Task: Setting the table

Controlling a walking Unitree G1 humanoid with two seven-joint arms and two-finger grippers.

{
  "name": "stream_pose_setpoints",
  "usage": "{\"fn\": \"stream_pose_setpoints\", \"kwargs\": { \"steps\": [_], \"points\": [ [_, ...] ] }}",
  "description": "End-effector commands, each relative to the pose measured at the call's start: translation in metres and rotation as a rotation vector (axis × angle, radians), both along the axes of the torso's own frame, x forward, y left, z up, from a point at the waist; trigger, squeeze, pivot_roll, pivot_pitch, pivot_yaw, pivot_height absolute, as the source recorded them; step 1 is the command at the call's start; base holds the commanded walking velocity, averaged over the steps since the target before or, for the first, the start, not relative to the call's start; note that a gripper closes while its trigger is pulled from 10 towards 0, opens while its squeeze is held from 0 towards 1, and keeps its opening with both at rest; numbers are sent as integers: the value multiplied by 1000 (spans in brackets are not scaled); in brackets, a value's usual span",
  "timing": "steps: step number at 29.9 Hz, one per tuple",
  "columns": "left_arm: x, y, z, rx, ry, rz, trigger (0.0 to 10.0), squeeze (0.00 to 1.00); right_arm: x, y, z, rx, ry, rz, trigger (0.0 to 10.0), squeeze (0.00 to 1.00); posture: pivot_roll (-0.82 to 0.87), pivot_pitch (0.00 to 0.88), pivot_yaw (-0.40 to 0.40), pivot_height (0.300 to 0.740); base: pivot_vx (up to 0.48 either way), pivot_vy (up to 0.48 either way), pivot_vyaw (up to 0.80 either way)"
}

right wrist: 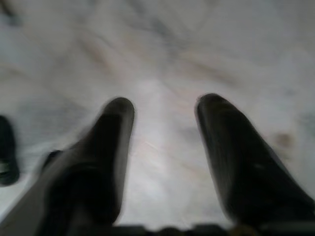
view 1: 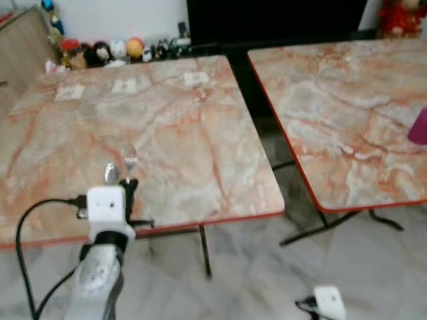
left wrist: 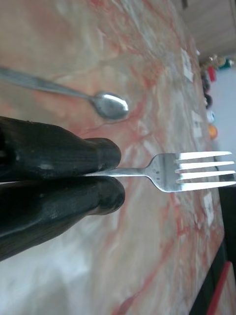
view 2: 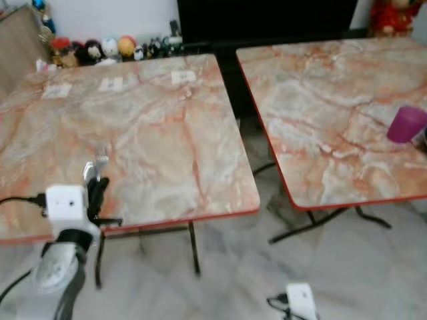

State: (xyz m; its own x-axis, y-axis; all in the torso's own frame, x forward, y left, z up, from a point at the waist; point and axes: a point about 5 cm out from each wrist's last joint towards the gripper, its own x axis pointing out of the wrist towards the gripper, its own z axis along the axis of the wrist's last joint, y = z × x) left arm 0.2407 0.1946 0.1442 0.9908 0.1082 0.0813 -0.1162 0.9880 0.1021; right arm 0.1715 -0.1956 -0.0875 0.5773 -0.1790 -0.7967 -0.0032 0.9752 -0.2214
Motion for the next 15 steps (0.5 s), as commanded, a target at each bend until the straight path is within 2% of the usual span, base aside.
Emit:
{"fn": "stream_pose_setpoints", "kwargs": {
  "steps": [1, 12, 15],
  "points": [
    [1, -4, 5, 12, -22, -15, 10000, 0, -7, -8, -2, -7, 16, -32, 10000, 0, -37, 93, 46, 740, 0, -472, 0],
    [1, -2, 4, 16, -11, -3, 10000, 0, -5, -8, -1, -18, 15, 0, 10000, 0, -33, 110, 45, 740, 0, -472, 0],
    [1, -1, 4, 16, -10, -1, 10000, 0, -4, -7, -1, -17, 13, 14, 10000, 0, -35, 115, 46, 740, 0, -472, 721]
  ]
}}
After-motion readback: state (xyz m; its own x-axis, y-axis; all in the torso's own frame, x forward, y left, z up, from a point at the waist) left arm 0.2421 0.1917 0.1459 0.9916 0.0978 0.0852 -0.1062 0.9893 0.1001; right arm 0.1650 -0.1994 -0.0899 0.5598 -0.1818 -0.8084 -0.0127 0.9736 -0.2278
